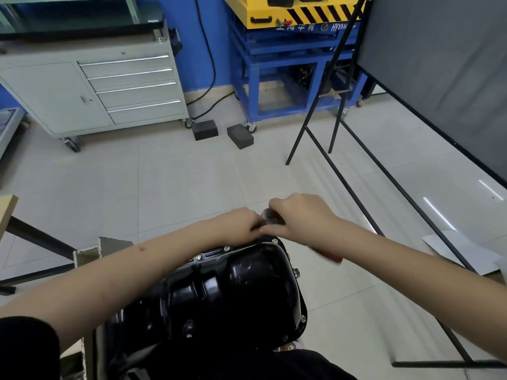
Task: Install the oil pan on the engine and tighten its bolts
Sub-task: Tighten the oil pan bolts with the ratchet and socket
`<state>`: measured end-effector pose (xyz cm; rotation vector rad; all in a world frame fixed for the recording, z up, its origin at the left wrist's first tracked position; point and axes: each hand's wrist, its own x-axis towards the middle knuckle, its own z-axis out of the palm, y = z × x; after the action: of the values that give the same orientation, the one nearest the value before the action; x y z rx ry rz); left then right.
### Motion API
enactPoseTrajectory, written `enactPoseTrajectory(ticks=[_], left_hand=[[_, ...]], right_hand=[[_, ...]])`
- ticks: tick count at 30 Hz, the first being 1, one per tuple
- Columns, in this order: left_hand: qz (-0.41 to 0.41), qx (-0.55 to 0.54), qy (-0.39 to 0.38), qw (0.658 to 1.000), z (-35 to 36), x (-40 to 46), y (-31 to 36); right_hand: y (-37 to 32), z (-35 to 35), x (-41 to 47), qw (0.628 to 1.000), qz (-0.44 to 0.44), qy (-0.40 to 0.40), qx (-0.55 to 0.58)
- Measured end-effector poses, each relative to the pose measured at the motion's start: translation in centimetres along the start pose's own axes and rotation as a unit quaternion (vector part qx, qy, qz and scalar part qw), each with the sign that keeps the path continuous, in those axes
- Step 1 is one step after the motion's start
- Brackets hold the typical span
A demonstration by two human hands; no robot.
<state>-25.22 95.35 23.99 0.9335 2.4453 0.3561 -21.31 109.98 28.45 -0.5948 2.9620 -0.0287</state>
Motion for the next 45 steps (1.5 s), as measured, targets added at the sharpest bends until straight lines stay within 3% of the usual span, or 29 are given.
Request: enactPoseTrajectory(ticks=[5,9,12,19,21,25,27,32,39,45], left_hand=[[0.021,0.026,0.008,0.999,0.2,0.3,0.3],[0.022,-0.012,-0.024,0.999,-0.2,-0.1,-0.3],[0.013,-0.039,-0.006,0.999,-0.2,-0.4,-0.5],[0.026,0.015,0.028,0.999,0.6,0.0,-0.1],[0.020,0.020,0.023,0.999,0.5,-0.1,-0.1],[0.008,0.003,0.035,0.999,0.2,-0.1,-0.4],[0.007,0.035,0.051,0.998,0.3,0.0,-0.1],[0.031,0.054,0.061,0.996,0.7,0.0,0.0],[0.015,0.001,0.041,0.999,0.4,-0.3,-0.7],[0.032,0.007,0.061,0.998,0.8,-0.4,-0.2]], right_hand=[[1.0,-0.6,0.4,0.972,-0.182,0.060,-0.139],[0.0,-0.8,0.6,0.992,-0.079,0.033,-0.091],[-0.7,-0.4,0.4,0.999,0.004,-0.004,-0.037],[0.8,-0.9,0.5,0.971,-0.178,0.045,-0.156],[0.5,-0.9,0.5,0.979,-0.143,0.044,-0.139],[-0.3,-0.6,0.4,0.999,0.018,0.014,-0.032],[-0.1,-0.7,0.3,0.998,-0.008,0.023,-0.057],[1.2,-1.0,0.4,0.977,-0.169,0.048,-0.124],[-0.6,-0.6,0.2,0.996,-0.050,0.015,-0.067],[1.0,-1.0,0.7,0.972,-0.183,0.049,-0.138]])
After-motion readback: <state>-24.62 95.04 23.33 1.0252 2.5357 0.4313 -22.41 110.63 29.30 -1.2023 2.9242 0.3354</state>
